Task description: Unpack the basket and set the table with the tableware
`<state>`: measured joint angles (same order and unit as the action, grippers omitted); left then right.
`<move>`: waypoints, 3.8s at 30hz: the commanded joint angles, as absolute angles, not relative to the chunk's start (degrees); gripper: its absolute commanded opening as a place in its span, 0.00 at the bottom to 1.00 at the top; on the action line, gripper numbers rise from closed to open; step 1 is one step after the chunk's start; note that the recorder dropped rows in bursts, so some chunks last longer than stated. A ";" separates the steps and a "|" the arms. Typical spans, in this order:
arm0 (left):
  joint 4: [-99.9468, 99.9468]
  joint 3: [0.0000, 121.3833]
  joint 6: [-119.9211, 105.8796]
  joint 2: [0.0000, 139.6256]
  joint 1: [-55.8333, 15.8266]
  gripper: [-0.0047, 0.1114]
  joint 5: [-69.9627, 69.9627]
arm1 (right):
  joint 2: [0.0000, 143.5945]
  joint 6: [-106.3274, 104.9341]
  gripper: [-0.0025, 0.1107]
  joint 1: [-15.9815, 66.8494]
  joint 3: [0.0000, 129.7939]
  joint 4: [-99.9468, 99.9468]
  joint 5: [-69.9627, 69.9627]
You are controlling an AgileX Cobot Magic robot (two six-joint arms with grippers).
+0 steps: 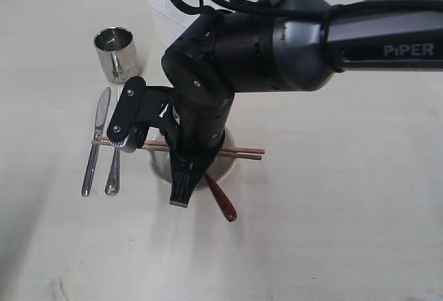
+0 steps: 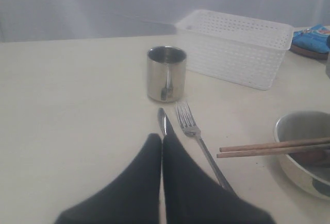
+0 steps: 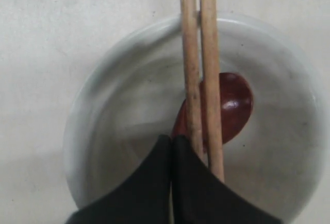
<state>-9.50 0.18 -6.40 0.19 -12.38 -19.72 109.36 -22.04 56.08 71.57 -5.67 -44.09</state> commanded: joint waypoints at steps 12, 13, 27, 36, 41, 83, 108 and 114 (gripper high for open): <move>-9.35 0.00 -6.43 0.00 -12.71 0.04 -19.62 | 93.20 -18.47 0.02 45.80 71.95 -6.21 -43.99; -9.35 0.00 -6.43 0.00 -12.71 0.04 -19.62 | 92.71 -17.21 0.02 43.18 71.95 -6.21 -43.41; -9.35 0.00 -6.43 0.00 -12.71 0.04 -19.62 | 96.95 -18.37 0.02 20.73 76.96 8.94 -33.96; -9.35 0.00 -6.43 0.00 -12.71 0.04 -19.62 | 116.34 -21.01 0.02 20.11 107.03 8.36 -44.83; -9.47 0.00 -6.42 0.00 -12.71 0.04 -19.62 | 129.89 -21.11 0.27 18.95 125.17 8.53 -55.44; -9.45 0.00 -6.42 0.00 -12.71 0.04 -19.62 | 148.63 -34.82 0.02 -26.85 141.85 30.26 -65.76; -9.45 0.00 -6.42 0.00 -12.71 0.04 -19.62 | 152.29 -34.62 0.02 -15.49 141.85 22.59 -69.53; -9.45 0.00 -6.42 0.00 -12.71 0.04 -19.62 | 152.29 -38.95 0.02 -8.44 141.85 20.91 -69.96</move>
